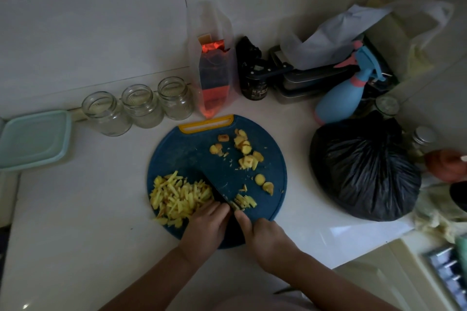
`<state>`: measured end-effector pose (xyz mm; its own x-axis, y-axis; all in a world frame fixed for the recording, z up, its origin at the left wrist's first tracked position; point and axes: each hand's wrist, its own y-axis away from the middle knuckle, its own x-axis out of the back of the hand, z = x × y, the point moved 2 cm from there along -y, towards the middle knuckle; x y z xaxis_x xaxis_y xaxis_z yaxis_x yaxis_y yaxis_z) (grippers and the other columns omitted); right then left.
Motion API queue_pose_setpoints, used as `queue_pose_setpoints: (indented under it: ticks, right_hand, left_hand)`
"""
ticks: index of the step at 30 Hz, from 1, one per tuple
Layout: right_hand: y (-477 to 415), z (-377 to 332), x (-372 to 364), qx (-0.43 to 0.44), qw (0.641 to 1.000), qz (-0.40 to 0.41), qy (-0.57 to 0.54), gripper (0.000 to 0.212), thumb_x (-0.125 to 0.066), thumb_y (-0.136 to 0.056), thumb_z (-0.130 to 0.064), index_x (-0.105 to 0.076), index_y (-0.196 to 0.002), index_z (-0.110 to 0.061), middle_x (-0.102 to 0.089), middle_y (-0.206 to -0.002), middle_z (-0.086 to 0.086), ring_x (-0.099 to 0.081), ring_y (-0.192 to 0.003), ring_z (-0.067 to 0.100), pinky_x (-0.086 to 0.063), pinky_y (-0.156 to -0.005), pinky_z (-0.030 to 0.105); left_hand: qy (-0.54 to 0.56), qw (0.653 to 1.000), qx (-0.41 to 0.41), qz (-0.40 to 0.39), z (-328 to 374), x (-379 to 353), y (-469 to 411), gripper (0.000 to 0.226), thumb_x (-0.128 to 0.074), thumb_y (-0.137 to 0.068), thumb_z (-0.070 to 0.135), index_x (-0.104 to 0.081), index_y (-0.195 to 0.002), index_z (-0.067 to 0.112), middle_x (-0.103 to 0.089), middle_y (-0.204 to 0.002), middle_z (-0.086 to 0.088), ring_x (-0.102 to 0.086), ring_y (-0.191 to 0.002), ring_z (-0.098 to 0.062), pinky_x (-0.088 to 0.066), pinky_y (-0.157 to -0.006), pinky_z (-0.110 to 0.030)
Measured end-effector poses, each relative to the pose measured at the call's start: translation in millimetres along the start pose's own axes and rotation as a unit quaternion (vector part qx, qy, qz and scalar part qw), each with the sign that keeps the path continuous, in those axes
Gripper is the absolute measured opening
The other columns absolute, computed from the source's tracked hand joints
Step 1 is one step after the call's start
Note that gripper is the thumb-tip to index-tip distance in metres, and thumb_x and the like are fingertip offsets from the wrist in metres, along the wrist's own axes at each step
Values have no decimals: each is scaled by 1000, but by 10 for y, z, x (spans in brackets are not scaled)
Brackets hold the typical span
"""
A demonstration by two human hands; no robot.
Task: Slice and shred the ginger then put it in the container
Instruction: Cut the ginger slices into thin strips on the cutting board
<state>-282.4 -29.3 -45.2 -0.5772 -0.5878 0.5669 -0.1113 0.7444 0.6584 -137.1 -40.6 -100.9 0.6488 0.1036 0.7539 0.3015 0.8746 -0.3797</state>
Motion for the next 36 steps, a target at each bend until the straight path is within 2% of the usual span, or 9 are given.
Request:
queue_pose_setpoints:
  ticks: [3, 5, 7, 8, 10, 13, 18, 24, 36]
  right_hand:
    - [-63, -62, -22, 18, 1000, 19, 6, 45, -19, -107, -28, -16, -151, -18, -54, -109, 21, -56, -90, 29, -45, -76, 40]
    - [-115, -71, -57, 19, 999, 20, -19, 42, -21, -107, -32, -27, -146, -16, -55, -103, 19, -58, -91, 31, -46, -77, 42]
    - [-141, -80, -1, -5, 999, 18, -44, 49, -20, -103, -48, -53, -106, -13, -52, -79, 8, -55, -73, 24, -44, -71, 37]
    - [-137, -64, 39, -21, 998, -3, -59, 48, -21, -101, -54, -50, -86, -19, -48, -70, 2, -50, -62, 17, -45, -65, 34]
    - [-134, -38, 114, -41, 989, -22, -144, 44, -25, -99, -58, -41, -71, -28, -44, -57, -2, -41, -44, 11, -45, -49, 30]
    - [-92, 11, 179, -40, 968, -40, -245, 61, -30, -95, -65, -40, -60, -16, -35, -40, -5, -31, -31, 11, -30, -37, 19]
    - [-2, 147, 156, -45, 966, -30, -254, 64, -33, -89, -71, -38, -59, -14, -36, -41, -4, -31, -34, 13, -28, -37, 20]
    - [46, 153, 106, -45, 965, -20, -257, 65, -36, -85, -74, -41, -61, -13, -40, -46, -1, -34, -35, 13, -32, -39, 22]
    - [84, 162, 20, 8, 987, 14, -162, 62, -35, -93, -65, -45, -62, -13, -47, -57, 2, -41, -41, 6, -36, -50, 21]
  left_hand:
    - [2, 1000, -3, 6, 6, -9, 13, 8, -47, -84, 13, -42, -81, 17, -55, -65, -4, -44, -69, -12, -38, -62, -20]
    - [8, 1000, -3, 9, -23, -13, 31, 3, -49, -85, 13, -48, -82, 15, -57, -67, -4, -47, -71, -12, -39, -65, -20]
    - [14, 1000, -1, 5, -30, -13, 37, 4, -49, -86, 14, -48, -83, 16, -57, -68, -3, -47, -71, -11, -39, -64, -19]
    - [16, 1000, 1, 1, -21, -9, 35, 4, -49, -86, 15, -46, -83, 18, -57, -68, -2, -47, -71, -10, -39, -64, -18]
    - [25, 1000, 1, -2, -5, -3, 15, 4, -50, -86, 17, -48, -83, 20, -58, -70, 1, -48, -72, -7, -39, -64, -17]
    - [37, 999, 8, -6, -5, 8, 9, 5, -52, -87, 18, -54, -83, 18, -60, -73, 2, -51, -73, -6, -41, -64, -16]
    - [48, 999, 18, 5, 1, 23, 20, 18, -59, -87, 16, -43, -79, 20, -53, -68, 3, -48, -65, -5, -40, -59, -18]
    - [51, 999, 14, 1, -9, 51, 18, 47, -74, -74, -7, -36, -76, 21, -48, -64, 2, -43, -61, -6, -36, -56, -17]
    - [52, 998, 26, 3, 0, 62, 46, 30, -61, -78, -1, -39, -75, 20, -47, -67, 3, -41, -63, -7, -33, -59, -15]
